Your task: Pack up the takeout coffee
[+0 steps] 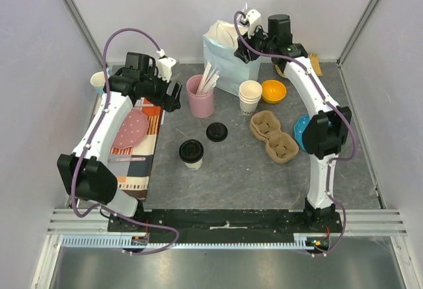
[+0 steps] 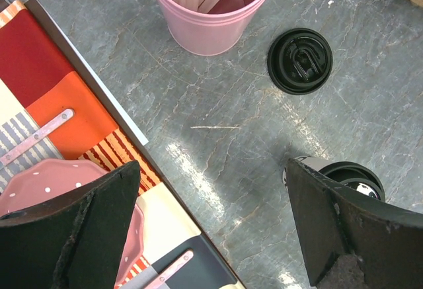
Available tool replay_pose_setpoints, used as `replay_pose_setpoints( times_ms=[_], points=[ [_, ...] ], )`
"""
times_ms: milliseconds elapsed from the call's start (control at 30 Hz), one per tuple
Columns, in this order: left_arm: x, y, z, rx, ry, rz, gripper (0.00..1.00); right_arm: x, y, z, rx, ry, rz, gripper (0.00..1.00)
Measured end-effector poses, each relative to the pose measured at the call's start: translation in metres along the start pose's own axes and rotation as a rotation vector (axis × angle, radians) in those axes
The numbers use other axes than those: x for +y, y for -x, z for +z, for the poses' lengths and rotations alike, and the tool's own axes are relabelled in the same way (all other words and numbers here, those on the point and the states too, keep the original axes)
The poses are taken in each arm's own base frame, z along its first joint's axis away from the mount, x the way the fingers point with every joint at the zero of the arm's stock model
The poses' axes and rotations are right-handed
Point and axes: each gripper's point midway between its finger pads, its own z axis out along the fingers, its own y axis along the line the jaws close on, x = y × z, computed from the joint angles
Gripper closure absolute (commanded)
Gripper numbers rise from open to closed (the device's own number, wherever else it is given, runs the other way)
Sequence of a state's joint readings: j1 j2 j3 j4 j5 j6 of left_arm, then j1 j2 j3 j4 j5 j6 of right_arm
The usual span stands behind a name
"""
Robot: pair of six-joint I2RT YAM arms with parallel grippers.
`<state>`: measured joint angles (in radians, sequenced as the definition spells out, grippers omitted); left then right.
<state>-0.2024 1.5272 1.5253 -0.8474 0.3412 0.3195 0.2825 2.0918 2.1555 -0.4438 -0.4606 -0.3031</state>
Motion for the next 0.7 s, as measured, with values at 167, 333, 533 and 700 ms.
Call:
replay_pose_setpoints(
  times_ms=[167,333,533,700],
  points=[
    [0.000,-0.001,0.000,0.008,-0.003,0.003,0.03,0.004,-0.014,0.009,0.033,0.031,-0.007,0.56],
    [0.000,-0.001,-0.001,0.013,-0.004,0.012,0.03,0.003,-0.020,0.013,0.051,0.035,-0.019,0.69],
    [0.001,0.000,0.001,0.014,-0.005,0.018,0.04,0.001,-0.021,0.018,0.053,0.043,-0.040,0.80],
    [0.002,-0.001,0.003,0.019,-0.007,0.021,0.04,0.001,-0.021,0.018,0.046,0.059,-0.087,0.86]
  ],
)
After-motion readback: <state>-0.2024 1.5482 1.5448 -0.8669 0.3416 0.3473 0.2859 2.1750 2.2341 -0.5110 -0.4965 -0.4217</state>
